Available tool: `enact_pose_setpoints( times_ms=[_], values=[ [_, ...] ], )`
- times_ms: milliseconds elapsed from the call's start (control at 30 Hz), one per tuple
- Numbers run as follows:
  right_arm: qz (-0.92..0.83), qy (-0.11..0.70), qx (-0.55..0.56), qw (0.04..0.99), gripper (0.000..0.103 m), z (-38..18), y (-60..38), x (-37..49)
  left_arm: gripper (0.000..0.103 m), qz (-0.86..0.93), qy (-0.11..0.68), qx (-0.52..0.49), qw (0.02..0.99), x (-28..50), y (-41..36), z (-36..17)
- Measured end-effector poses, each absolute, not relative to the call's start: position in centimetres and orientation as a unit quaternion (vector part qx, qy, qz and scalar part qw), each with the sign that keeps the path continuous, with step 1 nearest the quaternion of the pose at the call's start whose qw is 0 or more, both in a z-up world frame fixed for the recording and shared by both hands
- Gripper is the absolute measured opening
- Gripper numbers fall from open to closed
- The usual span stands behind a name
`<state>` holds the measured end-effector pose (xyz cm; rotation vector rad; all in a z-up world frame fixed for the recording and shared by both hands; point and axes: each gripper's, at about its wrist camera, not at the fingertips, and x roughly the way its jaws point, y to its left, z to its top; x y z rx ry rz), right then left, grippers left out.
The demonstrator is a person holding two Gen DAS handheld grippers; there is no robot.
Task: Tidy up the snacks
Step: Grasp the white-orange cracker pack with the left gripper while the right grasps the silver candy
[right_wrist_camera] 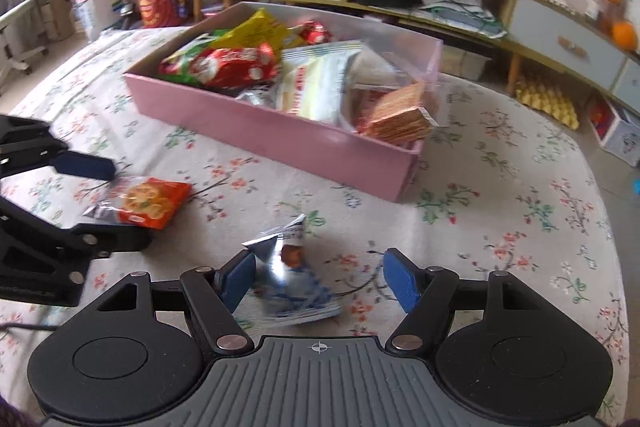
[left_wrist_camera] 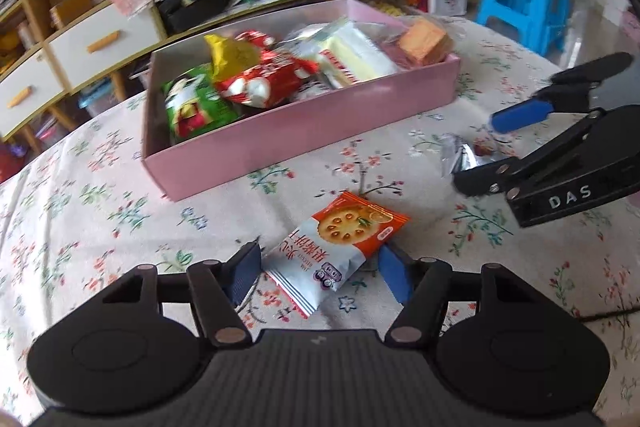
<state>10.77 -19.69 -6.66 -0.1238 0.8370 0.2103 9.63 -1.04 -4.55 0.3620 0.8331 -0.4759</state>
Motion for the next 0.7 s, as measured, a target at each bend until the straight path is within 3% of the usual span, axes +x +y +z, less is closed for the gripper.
enact_pose_setpoints(
  times_ms=[233, 700],
  values=[
    [0.082, 0.408, -0.049, 0.908, 0.070, -6.5, -21.0, 10.9, 0.072, -0.236, 0.394, 0.178, 0.870, 9.5, -1.2, -4.5],
    [0.111, 0.413, -0.064, 0.901, 0.068, -6.1, -20.0, 10.2, 0.074, -0.294, 0.397, 0.161, 0.854, 9.6, -2.9, -4.8]
  ],
)
